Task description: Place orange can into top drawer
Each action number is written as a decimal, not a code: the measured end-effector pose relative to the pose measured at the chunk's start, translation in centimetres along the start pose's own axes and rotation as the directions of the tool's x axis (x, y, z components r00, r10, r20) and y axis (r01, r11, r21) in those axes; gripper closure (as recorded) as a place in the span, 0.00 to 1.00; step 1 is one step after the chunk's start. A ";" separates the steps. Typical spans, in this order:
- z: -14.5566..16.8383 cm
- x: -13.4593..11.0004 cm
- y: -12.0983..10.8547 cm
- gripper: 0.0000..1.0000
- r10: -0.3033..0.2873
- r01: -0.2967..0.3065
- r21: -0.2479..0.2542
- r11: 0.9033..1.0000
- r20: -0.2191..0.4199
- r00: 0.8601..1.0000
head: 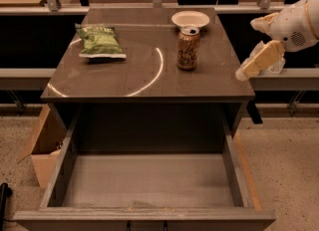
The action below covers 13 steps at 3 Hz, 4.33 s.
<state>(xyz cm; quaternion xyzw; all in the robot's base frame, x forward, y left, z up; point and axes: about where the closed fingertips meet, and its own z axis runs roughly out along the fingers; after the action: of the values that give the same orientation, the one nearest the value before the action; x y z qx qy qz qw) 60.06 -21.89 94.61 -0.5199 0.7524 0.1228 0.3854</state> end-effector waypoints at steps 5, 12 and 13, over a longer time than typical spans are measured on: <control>9.3 -4.4 -4.6 0.00 0.119 -0.099 -0.083 0.992 0.296 0.948; 7.1 -8.3 -1.7 1.00 0.228 -0.124 -0.277 0.953 0.384 0.895; 6.9 -9.6 0.9 1.00 0.244 -0.126 -0.296 0.947 0.408 0.880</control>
Offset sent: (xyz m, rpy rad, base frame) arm 0.0445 0.0122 -0.0333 0.1260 -0.0469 -0.0356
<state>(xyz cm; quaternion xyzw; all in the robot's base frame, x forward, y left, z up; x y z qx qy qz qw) 63.92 -10.84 96.62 -0.4500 0.6696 0.3714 0.4596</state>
